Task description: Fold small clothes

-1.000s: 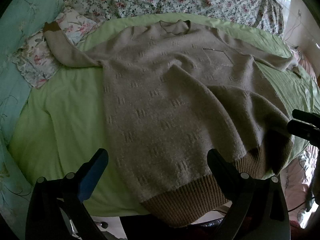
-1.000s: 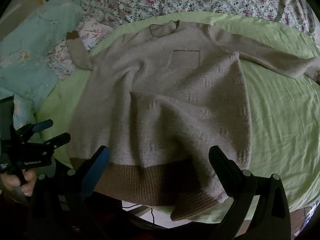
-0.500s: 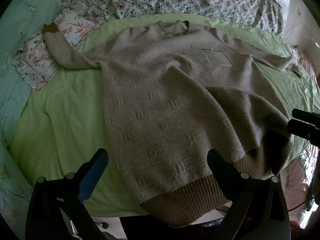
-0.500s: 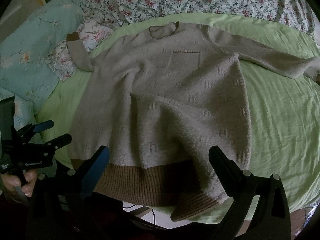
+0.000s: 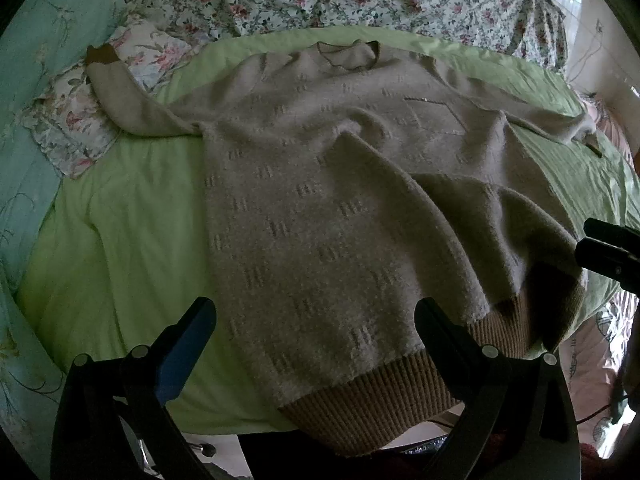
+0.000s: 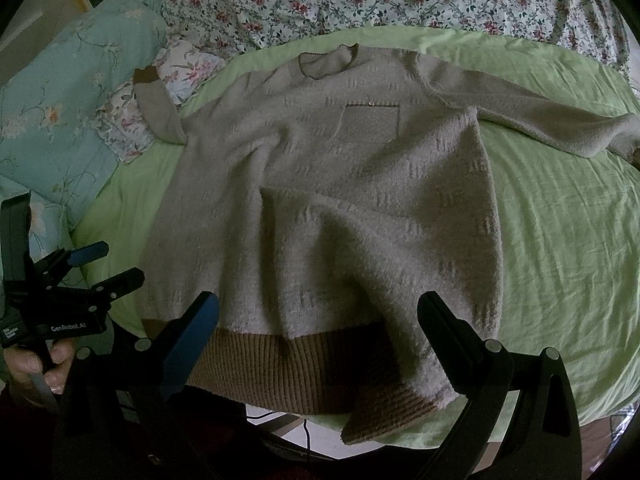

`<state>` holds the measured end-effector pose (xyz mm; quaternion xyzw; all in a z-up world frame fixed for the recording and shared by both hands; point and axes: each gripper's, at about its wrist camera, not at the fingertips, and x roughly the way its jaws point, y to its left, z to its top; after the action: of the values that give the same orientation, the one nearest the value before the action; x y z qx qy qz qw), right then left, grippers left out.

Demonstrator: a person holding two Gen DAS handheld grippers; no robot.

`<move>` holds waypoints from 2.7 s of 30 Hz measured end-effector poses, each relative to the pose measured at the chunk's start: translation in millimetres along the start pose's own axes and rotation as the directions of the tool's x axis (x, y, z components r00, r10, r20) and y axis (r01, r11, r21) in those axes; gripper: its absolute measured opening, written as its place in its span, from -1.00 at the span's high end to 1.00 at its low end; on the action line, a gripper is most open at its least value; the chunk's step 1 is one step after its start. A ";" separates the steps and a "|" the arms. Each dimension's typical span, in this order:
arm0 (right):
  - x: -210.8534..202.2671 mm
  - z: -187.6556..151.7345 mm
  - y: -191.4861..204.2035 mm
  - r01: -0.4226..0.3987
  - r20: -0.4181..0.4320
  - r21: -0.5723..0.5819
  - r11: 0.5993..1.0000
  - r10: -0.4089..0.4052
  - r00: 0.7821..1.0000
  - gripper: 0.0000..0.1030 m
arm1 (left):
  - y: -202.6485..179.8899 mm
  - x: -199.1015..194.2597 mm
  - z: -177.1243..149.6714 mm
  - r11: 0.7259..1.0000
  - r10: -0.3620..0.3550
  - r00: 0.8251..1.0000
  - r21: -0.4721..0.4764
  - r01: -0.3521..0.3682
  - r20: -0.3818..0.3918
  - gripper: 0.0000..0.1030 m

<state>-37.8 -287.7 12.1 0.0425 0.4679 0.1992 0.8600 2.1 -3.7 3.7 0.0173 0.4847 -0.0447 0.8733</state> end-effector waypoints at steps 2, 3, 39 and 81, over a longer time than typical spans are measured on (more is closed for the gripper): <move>-0.4 2.8 -1.0 0.000 0.004 -0.001 1.000 0.000 1.000 -0.93 | -0.4 0.1 -0.3 1.000 0.000 1.000 -0.001 0.000 0.000 -0.94; -0.4 2.6 -1.2 0.001 0.006 -0.002 1.000 -0.001 1.000 -0.93 | -0.6 0.1 -0.5 1.000 0.002 1.000 -0.001 -0.002 0.000 -0.94; 13.7 55.3 -26.2 0.018 -0.011 -0.020 1.000 -0.018 1.000 -0.93 | 24.1 32.6 43.2 0.999 0.034 0.998 -0.001 -0.034 0.048 -0.95; 242.0 333.0 -166.1 0.081 0.004 -0.169 0.982 -0.081 0.997 0.82 | 124.0 249.0 329.6 0.964 -0.129 0.989 0.242 0.109 0.069 0.85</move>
<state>403.0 -309.7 -35.8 -0.0498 0.4520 0.2029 0.8672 423.5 80.2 -34.6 0.0907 0.4387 -0.1553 0.8804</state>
